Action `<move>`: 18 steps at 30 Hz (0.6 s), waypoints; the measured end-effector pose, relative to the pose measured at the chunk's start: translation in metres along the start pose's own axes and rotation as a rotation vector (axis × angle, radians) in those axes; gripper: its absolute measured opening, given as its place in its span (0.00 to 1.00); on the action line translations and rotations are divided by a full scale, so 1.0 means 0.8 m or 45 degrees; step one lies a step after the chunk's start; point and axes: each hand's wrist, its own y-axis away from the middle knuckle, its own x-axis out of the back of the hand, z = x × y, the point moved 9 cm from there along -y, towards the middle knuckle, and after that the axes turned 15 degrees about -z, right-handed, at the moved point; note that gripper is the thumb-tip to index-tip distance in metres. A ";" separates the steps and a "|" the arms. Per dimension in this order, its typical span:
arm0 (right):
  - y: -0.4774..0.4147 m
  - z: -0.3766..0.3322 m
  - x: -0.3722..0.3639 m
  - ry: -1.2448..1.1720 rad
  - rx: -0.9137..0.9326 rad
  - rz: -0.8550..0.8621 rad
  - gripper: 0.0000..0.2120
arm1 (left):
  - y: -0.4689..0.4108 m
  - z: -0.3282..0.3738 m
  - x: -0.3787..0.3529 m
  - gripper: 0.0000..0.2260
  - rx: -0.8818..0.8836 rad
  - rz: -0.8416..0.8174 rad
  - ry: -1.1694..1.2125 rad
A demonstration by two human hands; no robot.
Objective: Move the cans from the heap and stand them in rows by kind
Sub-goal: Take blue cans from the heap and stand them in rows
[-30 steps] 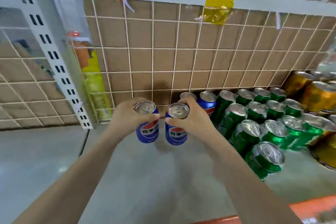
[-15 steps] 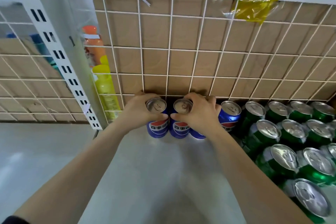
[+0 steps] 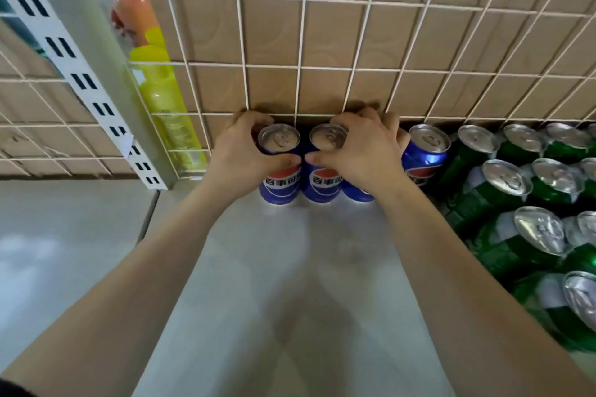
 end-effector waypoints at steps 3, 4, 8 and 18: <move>-0.003 0.005 -0.006 0.001 -0.003 0.040 0.30 | -0.001 0.000 -0.001 0.27 -0.020 0.008 -0.055; -0.001 0.005 -0.005 0.004 -0.005 0.057 0.30 | 0.001 0.001 -0.001 0.26 -0.013 0.002 -0.056; 0.002 0.004 -0.002 -0.005 -0.025 0.044 0.31 | 0.006 0.005 0.000 0.27 0.001 -0.024 -0.028; 0.002 -0.003 0.005 0.027 -0.012 0.041 0.29 | 0.013 0.004 -0.001 0.24 0.041 0.007 0.072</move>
